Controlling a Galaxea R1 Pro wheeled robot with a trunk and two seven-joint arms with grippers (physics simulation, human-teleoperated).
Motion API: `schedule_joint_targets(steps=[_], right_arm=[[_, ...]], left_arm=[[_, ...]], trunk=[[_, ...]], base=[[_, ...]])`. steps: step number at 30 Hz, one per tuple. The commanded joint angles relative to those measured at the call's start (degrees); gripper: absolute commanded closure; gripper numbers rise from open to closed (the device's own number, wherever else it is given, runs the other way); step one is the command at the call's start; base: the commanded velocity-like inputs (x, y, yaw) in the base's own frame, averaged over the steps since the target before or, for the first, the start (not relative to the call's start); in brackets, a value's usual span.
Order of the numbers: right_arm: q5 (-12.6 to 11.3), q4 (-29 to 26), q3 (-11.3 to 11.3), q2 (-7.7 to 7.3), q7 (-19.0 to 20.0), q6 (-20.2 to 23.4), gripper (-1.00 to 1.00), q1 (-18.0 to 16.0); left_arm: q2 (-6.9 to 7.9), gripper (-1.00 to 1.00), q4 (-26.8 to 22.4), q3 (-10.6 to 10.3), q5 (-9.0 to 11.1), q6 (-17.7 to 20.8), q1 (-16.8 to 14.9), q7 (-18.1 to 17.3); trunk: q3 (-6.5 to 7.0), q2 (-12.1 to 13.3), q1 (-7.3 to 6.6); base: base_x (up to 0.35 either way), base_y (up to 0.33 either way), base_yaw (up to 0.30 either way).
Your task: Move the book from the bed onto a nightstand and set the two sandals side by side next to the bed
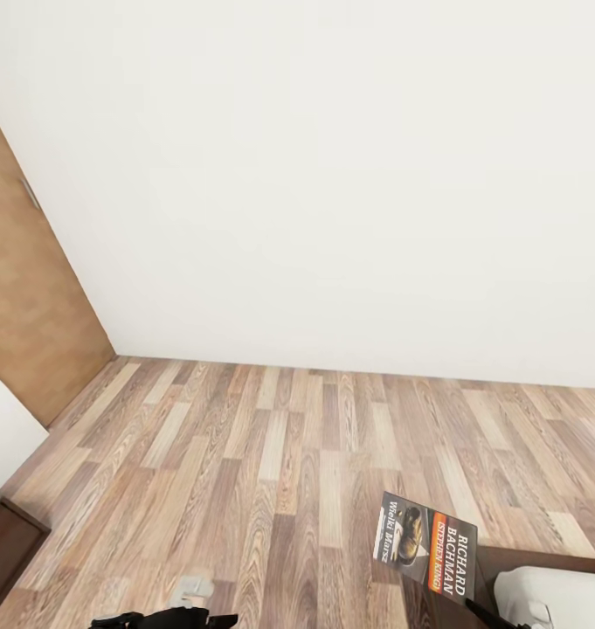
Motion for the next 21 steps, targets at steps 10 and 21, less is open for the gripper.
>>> schedule_joint_targets(steps=[10,21], right_arm=[[0.3,0.0,-0.3,0.0,0.1,-0.1,1.0,0.0],[0.3,0.0,-0.3,0.0,0.1,-0.1,1.0,0.0]], left_arm=[[-0.18,-1.0,-0.1,0.5,-0.5,0.3,0.0,0.0],[-0.18,-1.0,0.0,0.5,-0.5,0.3,0.0,0.0]], trunk=[[0.88,0.0,0.0],[1.89,0.0,0.0]], base=[[0.0,0.0,0.0],[0.0,0.0,0.0]])
